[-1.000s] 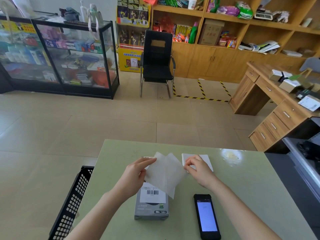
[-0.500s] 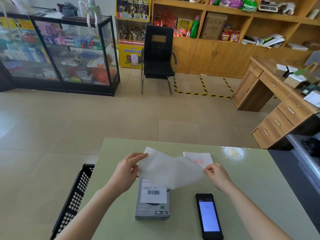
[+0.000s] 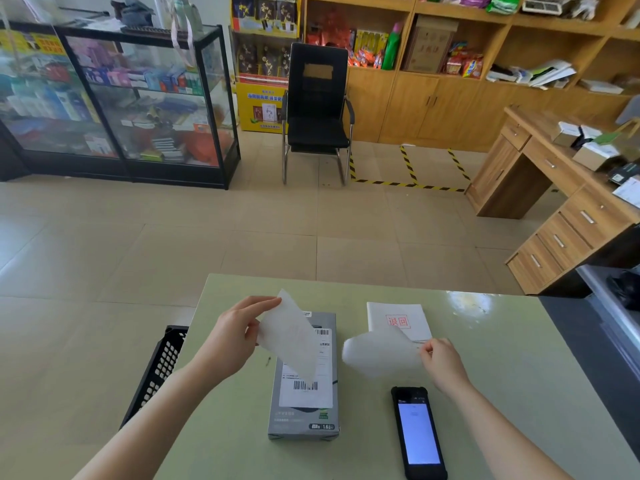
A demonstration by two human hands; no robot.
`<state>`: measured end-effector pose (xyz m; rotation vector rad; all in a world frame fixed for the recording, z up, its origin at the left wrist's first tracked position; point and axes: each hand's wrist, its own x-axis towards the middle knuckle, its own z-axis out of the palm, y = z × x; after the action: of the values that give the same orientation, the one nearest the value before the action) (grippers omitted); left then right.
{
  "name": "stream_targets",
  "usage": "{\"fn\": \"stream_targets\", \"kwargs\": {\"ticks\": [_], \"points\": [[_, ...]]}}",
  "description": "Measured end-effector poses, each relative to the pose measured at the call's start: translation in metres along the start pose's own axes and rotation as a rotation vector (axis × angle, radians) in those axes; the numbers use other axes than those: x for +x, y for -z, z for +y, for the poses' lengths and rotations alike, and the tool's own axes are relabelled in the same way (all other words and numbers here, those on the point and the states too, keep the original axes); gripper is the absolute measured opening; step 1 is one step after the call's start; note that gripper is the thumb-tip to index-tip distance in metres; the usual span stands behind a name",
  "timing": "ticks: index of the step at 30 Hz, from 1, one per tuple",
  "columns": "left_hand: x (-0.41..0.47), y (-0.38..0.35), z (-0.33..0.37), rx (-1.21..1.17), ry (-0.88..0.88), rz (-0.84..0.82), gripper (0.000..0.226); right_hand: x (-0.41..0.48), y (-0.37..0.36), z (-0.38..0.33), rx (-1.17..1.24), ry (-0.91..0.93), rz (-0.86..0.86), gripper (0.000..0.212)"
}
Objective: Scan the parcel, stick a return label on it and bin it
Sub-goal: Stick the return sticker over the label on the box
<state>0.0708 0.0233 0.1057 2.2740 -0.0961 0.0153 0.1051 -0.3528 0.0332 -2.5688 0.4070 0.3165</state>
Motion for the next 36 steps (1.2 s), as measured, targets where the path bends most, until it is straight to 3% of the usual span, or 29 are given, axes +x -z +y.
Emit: {"fn": "stream_targets", "kwargs": {"ticks": [12,17,21,24,28,32,36], "points": [[-0.008,0.015,-0.004,0.059,-0.032,0.063,0.06,-0.019,-0.049,-0.012,-0.16,0.048,-0.117,0.023],[-0.011,0.019,-0.009,0.072,-0.033,0.078,0.061,-0.027,-0.061,-0.039,-0.264,0.138,0.031,0.027],[-0.011,0.02,-0.01,0.089,-0.046,0.084,0.062,-0.048,-0.09,-0.081,-0.122,0.293,-0.129,0.053],[-0.011,0.024,-0.013,0.12,-0.054,0.094,0.061,-0.065,-0.12,-0.108,-0.153,0.275,-0.249,0.071],[-0.012,0.031,-0.018,0.155,-0.071,0.097,0.059,-0.082,-0.15,-0.133,-0.357,0.195,-0.178,0.1],[-0.014,0.038,-0.022,0.177,-0.078,0.099,0.058,-0.09,-0.165,-0.15,-0.392,0.119,-0.178,0.127],[-0.015,0.044,-0.026,0.189,-0.079,0.096,0.058,-0.087,-0.168,-0.153,-0.375,0.104,-0.171,0.127]]}}
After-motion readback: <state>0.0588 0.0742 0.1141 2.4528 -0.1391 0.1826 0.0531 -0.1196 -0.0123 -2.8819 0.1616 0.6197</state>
